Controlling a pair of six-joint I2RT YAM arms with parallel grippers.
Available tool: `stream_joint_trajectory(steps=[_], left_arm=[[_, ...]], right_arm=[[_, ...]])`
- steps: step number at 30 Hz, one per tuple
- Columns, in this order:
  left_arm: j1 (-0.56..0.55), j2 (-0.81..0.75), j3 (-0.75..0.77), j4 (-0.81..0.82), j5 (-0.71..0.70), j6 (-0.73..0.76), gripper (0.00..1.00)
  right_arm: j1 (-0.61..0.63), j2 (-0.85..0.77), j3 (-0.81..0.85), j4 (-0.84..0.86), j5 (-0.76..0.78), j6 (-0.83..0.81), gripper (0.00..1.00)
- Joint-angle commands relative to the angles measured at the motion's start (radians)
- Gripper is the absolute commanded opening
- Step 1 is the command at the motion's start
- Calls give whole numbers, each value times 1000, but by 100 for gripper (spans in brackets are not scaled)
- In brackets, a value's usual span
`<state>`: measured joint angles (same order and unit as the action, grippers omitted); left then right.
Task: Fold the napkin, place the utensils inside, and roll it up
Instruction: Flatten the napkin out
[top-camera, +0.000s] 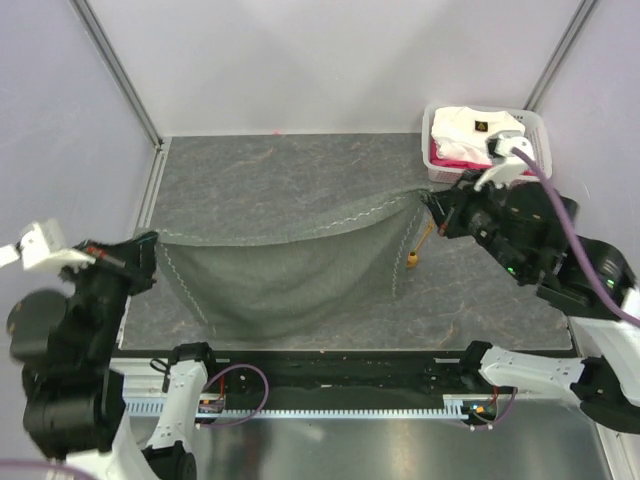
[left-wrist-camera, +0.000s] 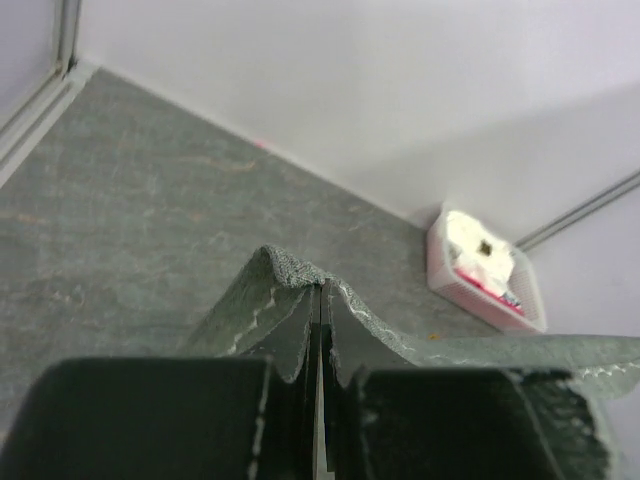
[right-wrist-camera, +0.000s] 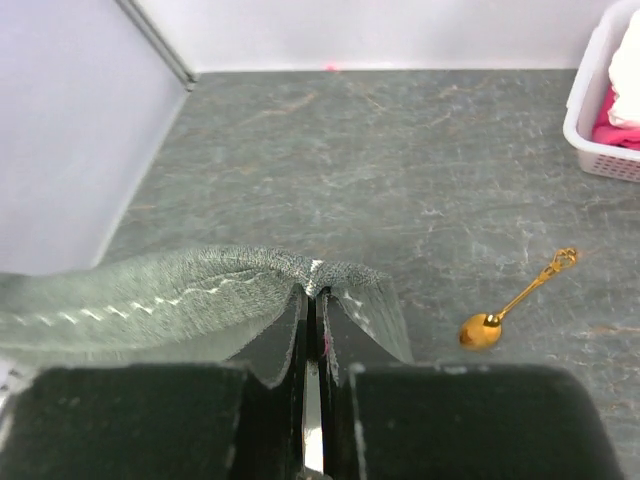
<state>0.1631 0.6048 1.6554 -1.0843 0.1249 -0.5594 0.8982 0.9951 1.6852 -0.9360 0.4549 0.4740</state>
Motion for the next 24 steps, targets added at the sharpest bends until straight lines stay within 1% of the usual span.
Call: stream_joint_trajectory(steps=[1,2,3,8,9,13,16,20,23,24], left_arm=[[0,145,-147,111,-30,21,2],[0,162,-166,180,-36,13,2],[0,211,-175,202,-36,12,2],[0,331,-171,351,5,-25,2],[0,343,-158,389,8,-22,2],[0,388,-45,400,13,9,2],[-2,363,-22,397,15,19,2],[1,249,-22,386,-22,18,2],[1,193,4,357,-44,24,2],[0,167,36,341,-54,26,2]], right_arm=[[-7,146,-16,86,111,-27,0],[-13,195,-15,115,123,-41,0],[-34,217,-12,133,120,-52,0],[-136,330,24,250,52,-126,0],[-157,342,54,258,47,-136,0],[-170,373,139,282,45,-225,0],[-170,341,148,305,36,-282,0],[-170,269,117,333,-2,-313,0],[-171,214,88,339,-53,-327,0],[-171,202,88,339,-68,-330,0]])
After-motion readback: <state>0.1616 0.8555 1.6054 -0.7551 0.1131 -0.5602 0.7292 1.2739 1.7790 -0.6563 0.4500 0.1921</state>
